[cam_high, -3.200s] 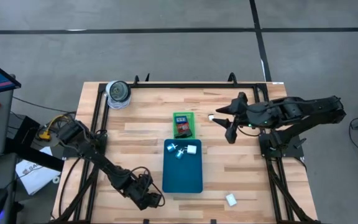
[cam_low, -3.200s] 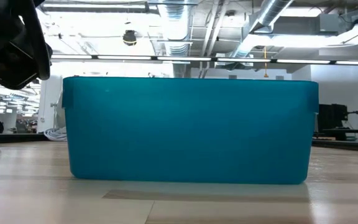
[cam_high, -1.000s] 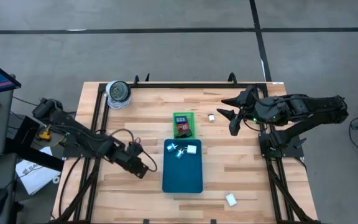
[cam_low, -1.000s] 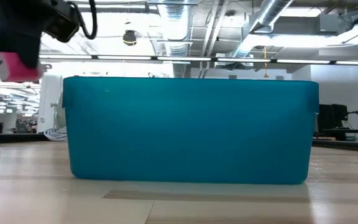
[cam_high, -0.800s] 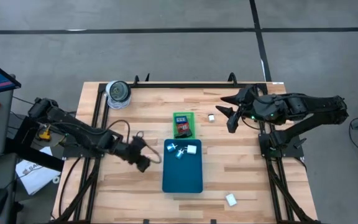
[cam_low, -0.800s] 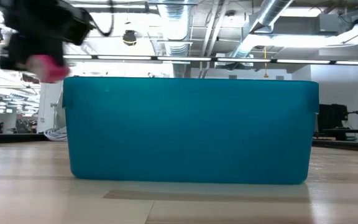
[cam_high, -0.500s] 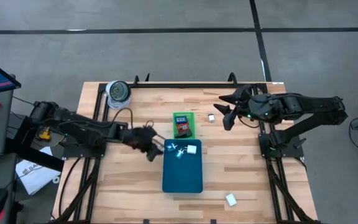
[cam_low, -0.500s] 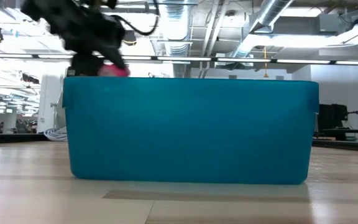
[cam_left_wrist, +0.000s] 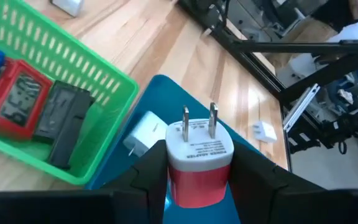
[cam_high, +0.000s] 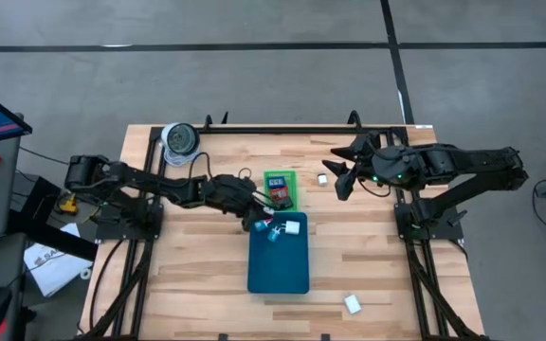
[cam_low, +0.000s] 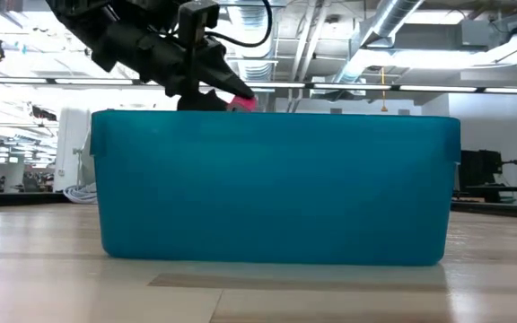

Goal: Pick & Place Office items
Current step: Put the red charger adapter into the blue bin

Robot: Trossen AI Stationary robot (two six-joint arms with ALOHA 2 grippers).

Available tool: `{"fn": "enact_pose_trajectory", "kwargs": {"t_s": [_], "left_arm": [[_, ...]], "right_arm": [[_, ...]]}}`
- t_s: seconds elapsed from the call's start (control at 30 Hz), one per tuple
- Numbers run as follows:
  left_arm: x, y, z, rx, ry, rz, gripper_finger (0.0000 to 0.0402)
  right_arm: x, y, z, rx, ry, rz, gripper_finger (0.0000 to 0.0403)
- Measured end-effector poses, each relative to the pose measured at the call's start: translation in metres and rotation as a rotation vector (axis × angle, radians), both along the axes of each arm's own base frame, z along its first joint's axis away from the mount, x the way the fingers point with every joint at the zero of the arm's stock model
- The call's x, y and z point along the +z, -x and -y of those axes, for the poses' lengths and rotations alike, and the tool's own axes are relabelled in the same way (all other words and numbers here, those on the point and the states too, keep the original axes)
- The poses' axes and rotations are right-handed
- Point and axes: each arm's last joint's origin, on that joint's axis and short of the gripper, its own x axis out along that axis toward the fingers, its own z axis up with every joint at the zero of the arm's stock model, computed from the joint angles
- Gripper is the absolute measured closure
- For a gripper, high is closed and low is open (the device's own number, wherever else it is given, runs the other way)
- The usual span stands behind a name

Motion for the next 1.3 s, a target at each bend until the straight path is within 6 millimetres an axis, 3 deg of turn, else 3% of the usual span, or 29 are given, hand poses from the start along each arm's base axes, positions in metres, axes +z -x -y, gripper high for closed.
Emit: {"fn": "enact_pose_trajectory", "kwargs": {"t_s": [0.37,0.63,1.0,1.3], "left_arm": [[-0.014,-0.02,0.035,-0.101,-0.055,-0.049,0.0273],[-0.031,-0.015,0.058,-0.071,-0.141,-0.168,0.0273],[-0.037,-0.009,0.064,-0.084,-0.16,-0.246,0.0264],[-0.037,-0.009,0.065,-0.094,-0.125,-0.241,0.0216]], "right_arm": [[0.0,0.0,-0.002,0.02,0.016,-0.013,0.0221],[-0.002,0.002,-0.004,0.036,0.023,-0.041,0.0221],[-0.002,0.002,-0.007,0.045,0.014,-0.037,0.0221],[-0.002,0.002,-0.007,0.035,-0.007,-0.025,0.0221]]}}
